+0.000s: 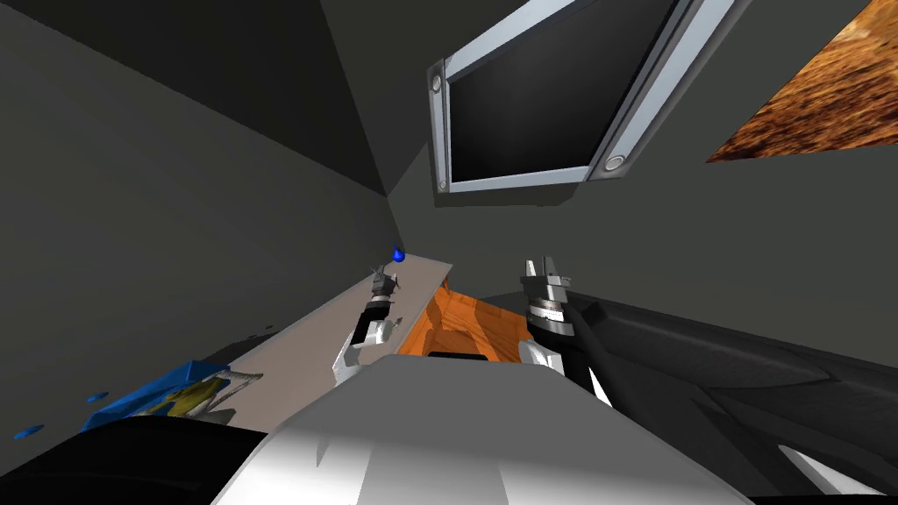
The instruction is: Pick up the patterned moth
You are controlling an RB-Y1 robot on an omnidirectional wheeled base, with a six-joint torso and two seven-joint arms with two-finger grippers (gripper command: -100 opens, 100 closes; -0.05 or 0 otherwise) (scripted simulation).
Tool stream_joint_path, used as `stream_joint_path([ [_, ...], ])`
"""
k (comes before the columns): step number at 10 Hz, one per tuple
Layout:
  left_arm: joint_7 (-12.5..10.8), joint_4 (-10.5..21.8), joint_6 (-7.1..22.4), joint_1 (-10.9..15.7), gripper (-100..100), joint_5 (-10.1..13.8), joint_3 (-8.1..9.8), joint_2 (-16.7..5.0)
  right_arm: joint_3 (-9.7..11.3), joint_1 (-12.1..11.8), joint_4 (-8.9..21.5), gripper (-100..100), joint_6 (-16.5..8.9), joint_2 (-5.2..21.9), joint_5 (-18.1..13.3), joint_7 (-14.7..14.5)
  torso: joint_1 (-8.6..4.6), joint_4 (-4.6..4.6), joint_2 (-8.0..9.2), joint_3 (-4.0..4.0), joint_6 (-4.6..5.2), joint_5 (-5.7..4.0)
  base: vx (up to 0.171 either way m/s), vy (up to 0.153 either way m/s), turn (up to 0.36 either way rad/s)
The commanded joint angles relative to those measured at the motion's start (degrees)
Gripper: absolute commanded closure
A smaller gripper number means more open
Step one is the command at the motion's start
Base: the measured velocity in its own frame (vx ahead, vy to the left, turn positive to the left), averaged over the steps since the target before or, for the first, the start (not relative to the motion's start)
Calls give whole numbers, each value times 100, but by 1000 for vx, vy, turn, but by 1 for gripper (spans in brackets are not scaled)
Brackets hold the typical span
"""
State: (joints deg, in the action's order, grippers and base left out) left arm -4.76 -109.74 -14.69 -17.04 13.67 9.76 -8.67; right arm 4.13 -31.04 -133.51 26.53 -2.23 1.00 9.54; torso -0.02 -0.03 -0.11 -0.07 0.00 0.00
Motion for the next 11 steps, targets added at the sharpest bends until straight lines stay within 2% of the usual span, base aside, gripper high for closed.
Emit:
stream_joint_path([
  [1, -31, 286, 202, 192, -100, 286, 140, -87, 0, 0, 0, 0, 0, 0, 0, 0, 0, 0, 0, 0, 0, 0, 32, 6, -205],
  [2, -31, 381, 202, 192, -100, 312, 140, -87, 0, 0, 0, 0, 0, 0, 0, 0, 3, 0, -2, -1, 0, 0, 25, 15, -46],
  [4, -82, 807, 473, 447, -100, 709, 324, -178, 0, 0, 0, 0, 0, 0, 0, 0, 3, 0, 2, 1, -1, 1, 21, 11, -148],
  [5, -82, 904, 473, 447, -100, 751, 324, -178, 0, 0, 0, 0, 0, 0, 0, 0, 4, 0, 0, 0, 0, 0, 19, 15, -61],
  [6, -112, 1135, 617, 571, -100, 981, 418, -217, -1, -1, 0, 0, 0, 0, 0, 0, 4, 0, 3, 2, -4, 1, 14, 14, -99],
  [7, -112, 1179, 617, 571, -100, 981, 418, -217, 0, 0, 0, 0, 0, 0, 0, 0, 4, 1, 4, 2, -2, 1, 8, 12, -62],
  [9, -180, 1622, 913, 808, -100, 1396, 605, -277, 0, 0, 0, 0, 0, 0, 0, 0, 3, 2, 8, 4, -2, 0, 7, 12, -166],
  [10, -180, 1746, 913, 808, -100, 1455, 605, -277, 0, 0, 0, 0, 0, 0, 0, 0, 4, 1, 7, 4, -1, 1, 5, 16, -49],
  [11, -216, 2013, 1065, 921, -100, 1696, 698, -296, -1, -1, 0, 0, 0, 0, 0, 0, 4, 1, 9, 5, -6, 1, 5, 12, -72],
])
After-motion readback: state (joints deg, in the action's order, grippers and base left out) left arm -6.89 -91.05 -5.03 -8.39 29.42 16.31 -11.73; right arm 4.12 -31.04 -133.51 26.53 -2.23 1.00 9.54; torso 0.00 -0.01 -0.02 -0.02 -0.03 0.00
